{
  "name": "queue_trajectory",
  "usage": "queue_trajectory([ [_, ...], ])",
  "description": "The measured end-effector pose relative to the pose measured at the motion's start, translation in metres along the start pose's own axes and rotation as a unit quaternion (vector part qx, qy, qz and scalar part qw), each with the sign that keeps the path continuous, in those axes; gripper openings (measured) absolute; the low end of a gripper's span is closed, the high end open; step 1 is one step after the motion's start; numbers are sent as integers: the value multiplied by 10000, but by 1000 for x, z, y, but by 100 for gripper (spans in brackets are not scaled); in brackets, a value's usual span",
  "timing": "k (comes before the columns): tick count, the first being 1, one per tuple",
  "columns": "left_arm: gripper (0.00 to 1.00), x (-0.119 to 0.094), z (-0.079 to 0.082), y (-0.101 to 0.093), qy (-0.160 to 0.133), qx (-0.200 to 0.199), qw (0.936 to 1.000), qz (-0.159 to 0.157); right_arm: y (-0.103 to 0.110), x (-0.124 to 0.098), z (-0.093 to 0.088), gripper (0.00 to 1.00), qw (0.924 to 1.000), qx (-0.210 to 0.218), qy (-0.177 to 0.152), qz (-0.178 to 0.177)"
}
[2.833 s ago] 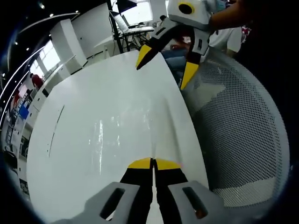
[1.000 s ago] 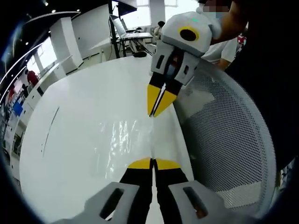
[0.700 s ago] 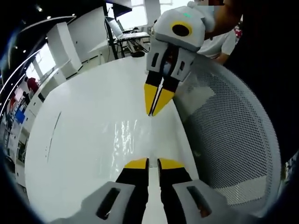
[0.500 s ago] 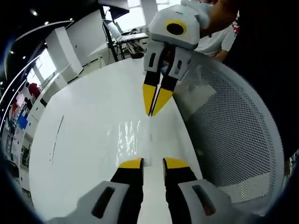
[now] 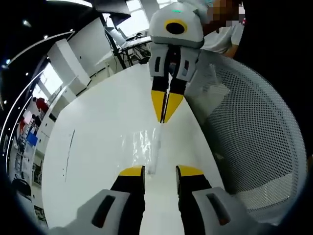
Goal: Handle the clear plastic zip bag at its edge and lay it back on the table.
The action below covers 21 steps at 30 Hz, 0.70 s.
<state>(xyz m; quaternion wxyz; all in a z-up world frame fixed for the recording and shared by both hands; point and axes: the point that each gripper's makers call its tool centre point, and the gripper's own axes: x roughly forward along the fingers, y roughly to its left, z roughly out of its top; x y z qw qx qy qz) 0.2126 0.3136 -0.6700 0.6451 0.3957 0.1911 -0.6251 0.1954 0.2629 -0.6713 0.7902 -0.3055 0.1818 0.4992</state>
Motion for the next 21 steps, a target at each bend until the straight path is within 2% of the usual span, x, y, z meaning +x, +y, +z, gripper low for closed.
queue_trajectory([
  [4,17,1,-2,0,35,-23,10000,9,-1,0,1,0,10000,42,-17,5],
  [7,20,1,-2,1,21,3,10000,41,-1,0,1,0,10000,53,-13,15],
  [21,19,2,-9,3,120,159,9997,111,0,1,2,0,9999,105,11,81],
])
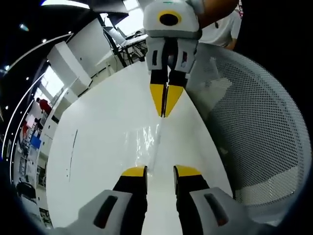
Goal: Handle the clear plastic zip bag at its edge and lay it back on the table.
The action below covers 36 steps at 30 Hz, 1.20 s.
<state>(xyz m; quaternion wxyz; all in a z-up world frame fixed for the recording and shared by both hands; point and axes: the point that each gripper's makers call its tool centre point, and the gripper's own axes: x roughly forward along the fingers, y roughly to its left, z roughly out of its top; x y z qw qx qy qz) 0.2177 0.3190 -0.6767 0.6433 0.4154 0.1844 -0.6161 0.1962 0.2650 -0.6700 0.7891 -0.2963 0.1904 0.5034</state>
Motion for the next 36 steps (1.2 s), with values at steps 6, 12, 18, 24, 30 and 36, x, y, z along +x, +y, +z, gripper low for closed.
queue_trajectory([
  [6,18,0,1,3,-44,-48,10000,61,0,0,1,0,10000,12,5,27],
  [12,17,-1,2,4,-48,-9,9999,103,0,0,2,0,10000,21,13,39],
  [18,16,1,1,2,-15,47,10000,75,1,1,2,0,10000,47,19,70],
  [24,12,2,6,2,-38,180,9998,85,4,2,2,0,9999,21,53,150],
  [30,6,3,11,1,-59,384,9992,43,5,3,1,0,9997,73,77,206],
  [36,0,4,11,-1,-27,503,9987,-2,6,3,1,0,9996,71,101,249],
])
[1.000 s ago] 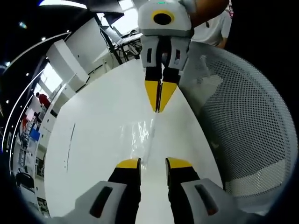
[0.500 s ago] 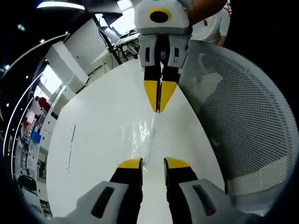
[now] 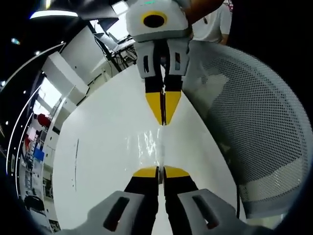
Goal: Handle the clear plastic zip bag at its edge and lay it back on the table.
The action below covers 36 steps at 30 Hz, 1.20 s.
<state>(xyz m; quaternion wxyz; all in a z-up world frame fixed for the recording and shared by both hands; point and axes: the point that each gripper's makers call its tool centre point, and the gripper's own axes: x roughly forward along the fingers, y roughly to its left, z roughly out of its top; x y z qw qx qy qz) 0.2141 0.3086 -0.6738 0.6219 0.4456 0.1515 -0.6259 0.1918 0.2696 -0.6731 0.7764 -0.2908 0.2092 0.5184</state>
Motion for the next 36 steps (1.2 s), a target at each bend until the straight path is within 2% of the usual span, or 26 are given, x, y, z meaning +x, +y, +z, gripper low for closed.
queue_trajectory([
  [5,0,1,1,-2,28,23,10000,-39,1,0,-1,0,10000,24,18,21],
  [11,0,2,0,-3,84,-59,9999,-93,2,1,-1,0,9998,-210,26,7],
  [13,0,2,-1,-3,105,-62,9999,-94,3,1,2,3,9998,-193,-20,19],
  [20,0,2,-2,-3,133,-147,9998,-96,0,4,9,5,9996,-277,-76,-2],
  [36,0,3,-1,-4,201,-258,9993,-154,0,16,24,5,9984,-542,-121,92],
])
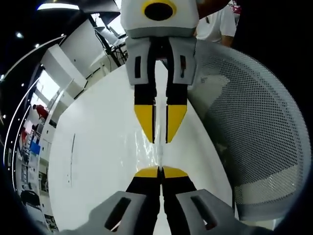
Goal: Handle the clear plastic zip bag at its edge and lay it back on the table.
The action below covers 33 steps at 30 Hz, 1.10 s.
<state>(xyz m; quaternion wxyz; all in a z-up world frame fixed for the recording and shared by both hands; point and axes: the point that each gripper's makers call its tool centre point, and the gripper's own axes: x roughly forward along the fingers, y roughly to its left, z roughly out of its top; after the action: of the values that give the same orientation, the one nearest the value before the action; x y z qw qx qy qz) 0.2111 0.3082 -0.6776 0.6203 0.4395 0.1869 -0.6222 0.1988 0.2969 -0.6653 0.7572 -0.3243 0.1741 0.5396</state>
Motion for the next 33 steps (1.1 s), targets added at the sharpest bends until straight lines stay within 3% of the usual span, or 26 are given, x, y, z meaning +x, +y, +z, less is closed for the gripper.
queue_trajectory([
  [33,0,5,5,-3,31,-16,10000,-70,3,14,7,0,9996,-259,58,112],
])
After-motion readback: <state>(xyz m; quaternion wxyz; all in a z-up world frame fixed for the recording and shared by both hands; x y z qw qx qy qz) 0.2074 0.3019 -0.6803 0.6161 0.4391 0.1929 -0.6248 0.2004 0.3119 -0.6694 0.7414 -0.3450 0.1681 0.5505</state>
